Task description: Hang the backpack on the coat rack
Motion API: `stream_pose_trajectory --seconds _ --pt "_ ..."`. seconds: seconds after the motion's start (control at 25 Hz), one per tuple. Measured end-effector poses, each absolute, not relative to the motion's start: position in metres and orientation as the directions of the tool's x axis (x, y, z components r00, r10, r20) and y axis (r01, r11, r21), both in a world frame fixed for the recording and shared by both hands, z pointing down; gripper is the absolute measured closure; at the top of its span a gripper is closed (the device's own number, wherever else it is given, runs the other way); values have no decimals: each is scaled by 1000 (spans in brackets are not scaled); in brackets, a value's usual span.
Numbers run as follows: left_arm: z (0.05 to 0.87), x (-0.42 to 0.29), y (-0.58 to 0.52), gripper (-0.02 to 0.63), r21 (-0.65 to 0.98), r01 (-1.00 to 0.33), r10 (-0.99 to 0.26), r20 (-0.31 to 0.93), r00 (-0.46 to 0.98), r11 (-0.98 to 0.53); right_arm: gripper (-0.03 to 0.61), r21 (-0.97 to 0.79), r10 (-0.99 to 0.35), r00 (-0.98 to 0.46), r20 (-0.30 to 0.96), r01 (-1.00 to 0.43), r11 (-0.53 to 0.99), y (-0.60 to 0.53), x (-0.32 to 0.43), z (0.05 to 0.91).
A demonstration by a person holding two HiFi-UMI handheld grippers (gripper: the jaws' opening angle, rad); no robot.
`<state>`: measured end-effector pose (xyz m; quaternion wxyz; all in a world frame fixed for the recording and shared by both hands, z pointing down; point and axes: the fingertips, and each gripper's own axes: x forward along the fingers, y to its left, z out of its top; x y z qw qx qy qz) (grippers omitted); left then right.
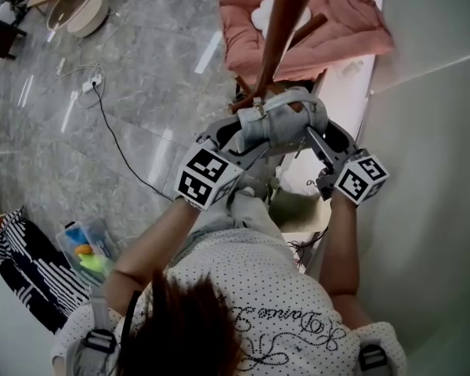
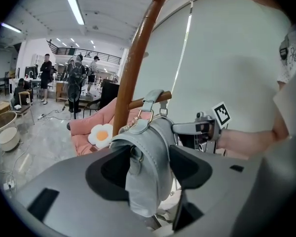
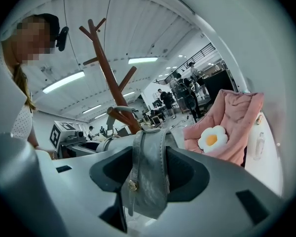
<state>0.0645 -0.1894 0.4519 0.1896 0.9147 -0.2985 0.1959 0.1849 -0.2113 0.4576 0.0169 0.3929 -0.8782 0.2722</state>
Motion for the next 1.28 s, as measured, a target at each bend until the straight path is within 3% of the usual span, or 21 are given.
stream_pose_trajectory --seconds 0.32,0.52,1.0,1.28 --pt "460 65 -195 370 227 -643 -484 490 725 -732 348 -445 -686 -663 300 -733 514 -229 189 467" --pt "461 65 -193 371 143 -647 -496 527 690 -749 344 -426 -678 -662 320 -740 521 -234 187 466" --pt "465 61 -193 373 157 -675 -498 558 663 -721 344 -446 -647 -675 353 -730 518 -247 178 474" --pt "473 60 -196 383 180 -675 -504 535 678 -716 348 -422 -699 -628 344 -768 482 -254 182 485"
